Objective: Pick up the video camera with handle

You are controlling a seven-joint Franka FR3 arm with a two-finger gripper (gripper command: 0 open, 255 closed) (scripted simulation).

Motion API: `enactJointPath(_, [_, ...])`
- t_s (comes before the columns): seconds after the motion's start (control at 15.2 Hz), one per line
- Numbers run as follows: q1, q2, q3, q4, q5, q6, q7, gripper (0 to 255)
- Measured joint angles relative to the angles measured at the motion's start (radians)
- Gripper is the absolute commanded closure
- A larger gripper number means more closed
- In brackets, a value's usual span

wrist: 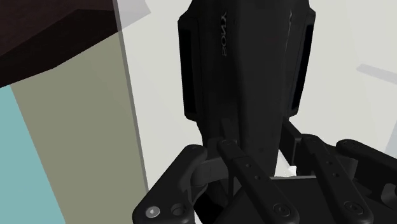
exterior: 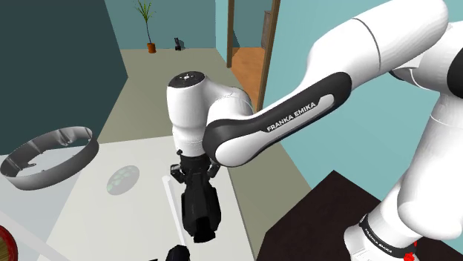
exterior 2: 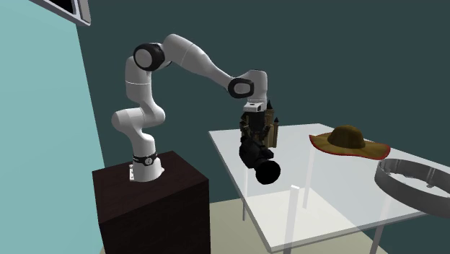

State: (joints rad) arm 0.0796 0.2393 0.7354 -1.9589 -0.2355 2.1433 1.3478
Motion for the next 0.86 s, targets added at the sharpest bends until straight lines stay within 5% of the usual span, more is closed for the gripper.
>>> enactJointPath(0.86, [-0.018, -0.073, 0.02, 0.099, 0.069, -0.149, -0.051, 255])
